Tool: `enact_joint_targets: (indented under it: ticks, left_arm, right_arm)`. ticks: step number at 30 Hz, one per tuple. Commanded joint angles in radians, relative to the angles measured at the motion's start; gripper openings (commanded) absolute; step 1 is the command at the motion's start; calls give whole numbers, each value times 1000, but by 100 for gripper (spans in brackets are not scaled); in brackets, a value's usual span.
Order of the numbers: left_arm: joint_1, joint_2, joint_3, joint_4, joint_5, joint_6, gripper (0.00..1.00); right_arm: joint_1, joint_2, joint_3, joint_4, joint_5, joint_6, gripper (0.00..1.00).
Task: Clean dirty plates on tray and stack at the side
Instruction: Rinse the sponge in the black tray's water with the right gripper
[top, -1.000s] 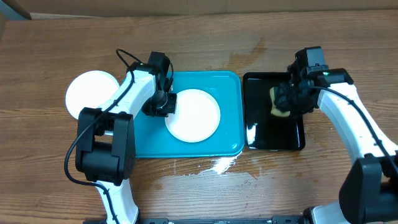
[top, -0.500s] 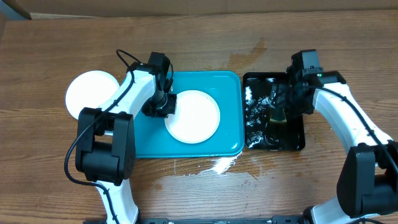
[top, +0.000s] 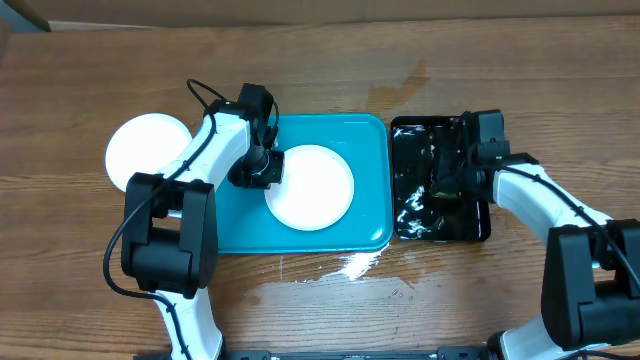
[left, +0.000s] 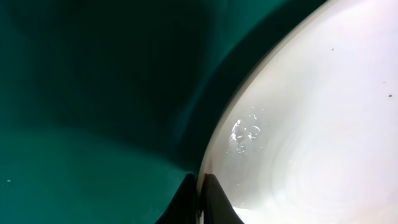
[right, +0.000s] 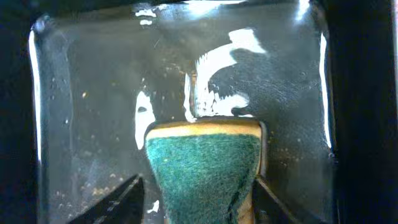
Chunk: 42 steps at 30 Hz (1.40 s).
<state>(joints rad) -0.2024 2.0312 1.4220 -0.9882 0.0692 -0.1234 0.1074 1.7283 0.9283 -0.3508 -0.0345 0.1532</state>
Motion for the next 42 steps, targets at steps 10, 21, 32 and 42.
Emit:
enact_joint_targets:
  ticks: [10,21,32,42]
  left_arm:
    - [-1,19,-2,-2,-27,11,4]
    - [-1,19,-2,-3,-27,11,4]
    - [-1,19,-2,-2,-28,11,4]
    - [-1,19,-2,-2,-28,11,4]
  right_arm:
    - [5,5,-26,85,7,3,73]
    - [5,101,-26,118,8,3,59]
    - [5,46,96,-50,-23,5,31]
    - [5,27,116,-184,-24,24,58]
